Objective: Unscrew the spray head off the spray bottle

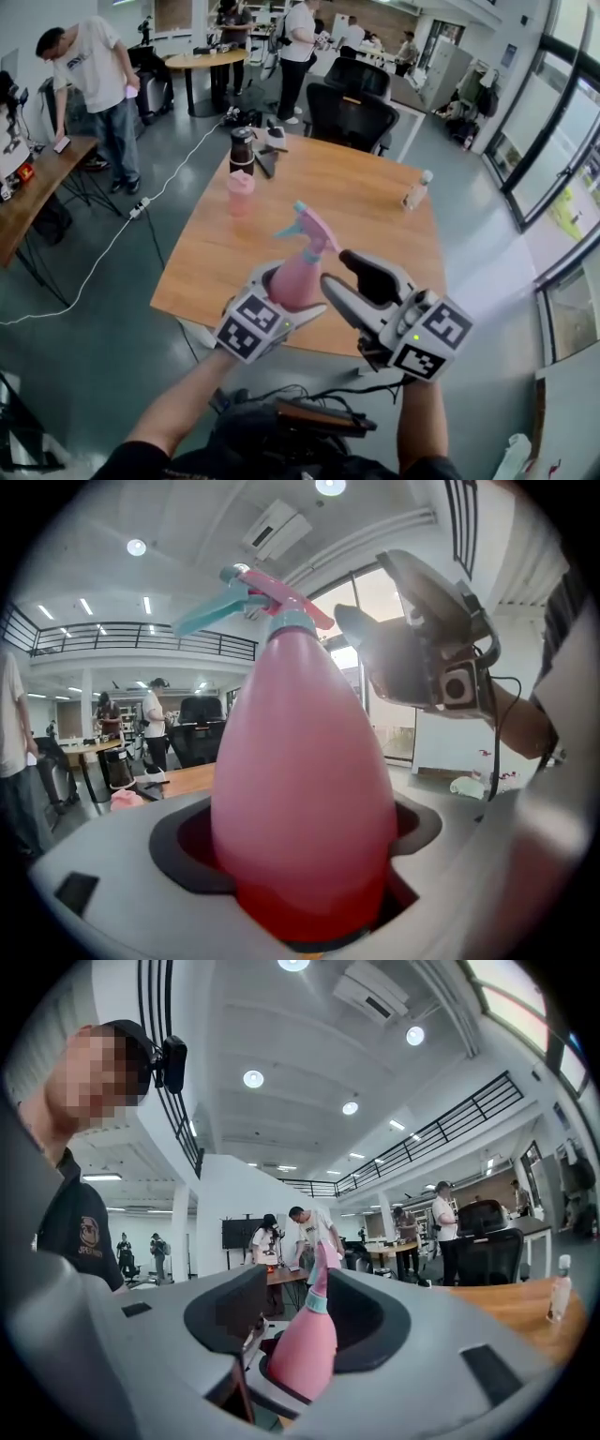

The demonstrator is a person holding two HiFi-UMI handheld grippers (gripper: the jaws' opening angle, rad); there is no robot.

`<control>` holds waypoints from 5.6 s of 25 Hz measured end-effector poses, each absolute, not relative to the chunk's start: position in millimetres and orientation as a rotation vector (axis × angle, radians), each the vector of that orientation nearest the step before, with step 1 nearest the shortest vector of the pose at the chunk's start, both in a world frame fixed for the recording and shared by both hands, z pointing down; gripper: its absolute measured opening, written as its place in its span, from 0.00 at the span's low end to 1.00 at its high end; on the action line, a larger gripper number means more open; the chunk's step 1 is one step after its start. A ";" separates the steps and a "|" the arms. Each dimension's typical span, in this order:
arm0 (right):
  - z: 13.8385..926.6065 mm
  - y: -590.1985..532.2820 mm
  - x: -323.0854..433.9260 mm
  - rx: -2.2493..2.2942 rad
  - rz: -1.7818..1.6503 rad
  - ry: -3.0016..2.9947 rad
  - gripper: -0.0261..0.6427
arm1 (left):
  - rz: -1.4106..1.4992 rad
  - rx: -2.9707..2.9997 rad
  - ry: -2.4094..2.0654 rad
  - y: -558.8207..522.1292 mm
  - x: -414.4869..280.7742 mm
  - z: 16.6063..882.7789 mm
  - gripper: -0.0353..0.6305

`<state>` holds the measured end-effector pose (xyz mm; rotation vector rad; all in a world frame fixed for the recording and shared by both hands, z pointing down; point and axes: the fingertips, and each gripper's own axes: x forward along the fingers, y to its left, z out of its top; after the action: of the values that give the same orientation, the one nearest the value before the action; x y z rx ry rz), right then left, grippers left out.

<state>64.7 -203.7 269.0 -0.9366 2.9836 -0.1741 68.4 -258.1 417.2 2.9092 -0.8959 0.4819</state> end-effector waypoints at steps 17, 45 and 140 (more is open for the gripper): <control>272.1 -215.3 58.2 -0.801 -0.274 3.019 0.36 | 0.457 3.015 -0.808 -239.2 70.6 409.1 0.74; 279.1 -242.3 66.2 -1.170 -0.302 2.951 0.47 | 0.412 2.929 -0.920 -269.7 56.7 418.7 0.74; 244.2 -217.5 233.1 -1.333 -0.112 2.609 0.24 | 0.492 2.925 -0.995 -244.4 91.1 420.7 0.74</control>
<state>233.1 -217.5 244.2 -1.3327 2.6092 -0.1122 91.1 -244.4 420.7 2.9251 -0.9951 0.4922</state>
